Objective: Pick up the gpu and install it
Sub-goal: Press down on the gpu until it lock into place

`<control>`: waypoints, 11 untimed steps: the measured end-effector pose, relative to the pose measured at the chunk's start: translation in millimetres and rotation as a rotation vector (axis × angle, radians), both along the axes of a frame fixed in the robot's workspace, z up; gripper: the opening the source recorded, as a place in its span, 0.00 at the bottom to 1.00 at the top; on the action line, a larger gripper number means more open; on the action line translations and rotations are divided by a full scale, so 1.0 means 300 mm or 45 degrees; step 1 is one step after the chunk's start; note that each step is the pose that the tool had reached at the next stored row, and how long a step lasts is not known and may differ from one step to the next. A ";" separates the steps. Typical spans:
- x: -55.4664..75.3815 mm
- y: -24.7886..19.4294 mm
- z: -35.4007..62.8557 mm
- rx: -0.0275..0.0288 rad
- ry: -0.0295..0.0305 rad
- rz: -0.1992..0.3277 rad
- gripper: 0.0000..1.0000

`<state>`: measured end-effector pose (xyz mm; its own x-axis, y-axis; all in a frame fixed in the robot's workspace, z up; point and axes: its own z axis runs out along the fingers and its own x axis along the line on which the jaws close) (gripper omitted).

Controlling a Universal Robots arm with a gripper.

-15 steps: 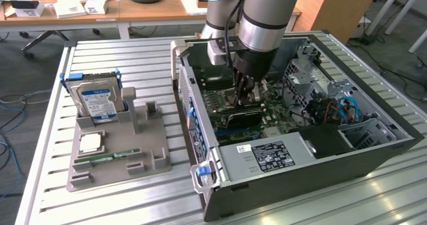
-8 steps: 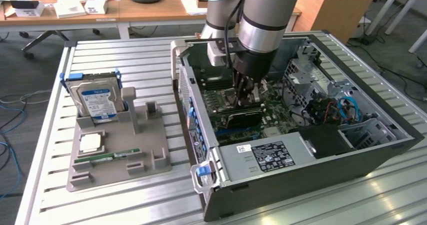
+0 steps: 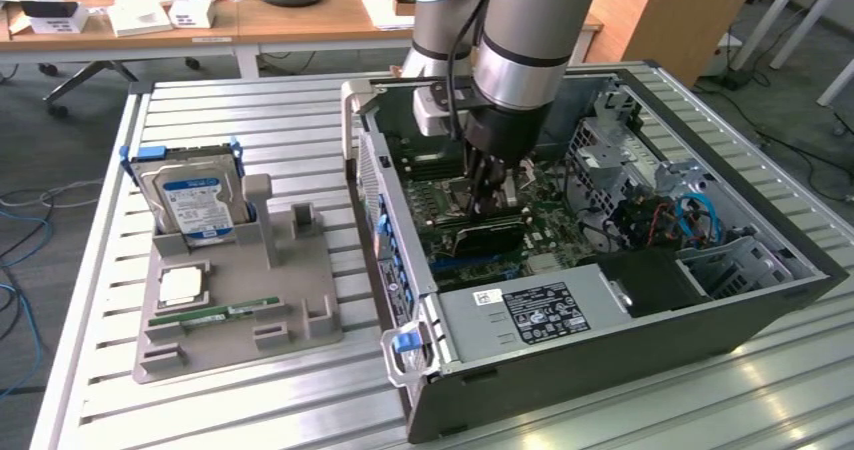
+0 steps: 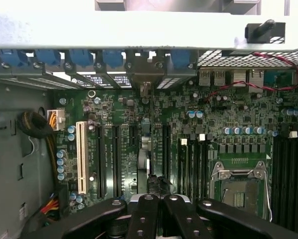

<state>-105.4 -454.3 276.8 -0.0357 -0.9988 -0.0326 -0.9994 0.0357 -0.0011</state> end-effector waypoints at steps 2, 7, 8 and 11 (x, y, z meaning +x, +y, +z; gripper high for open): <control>0.000 0.000 -0.007 0.0001 -0.0001 0.000 0.11; 0.000 0.000 -0.008 -0.0001 0.0001 0.000 0.11; 0.000 0.000 -0.008 -0.0003 0.0001 0.000 0.11; 0.000 0.000 -0.014 0.0000 0.0000 0.000 0.11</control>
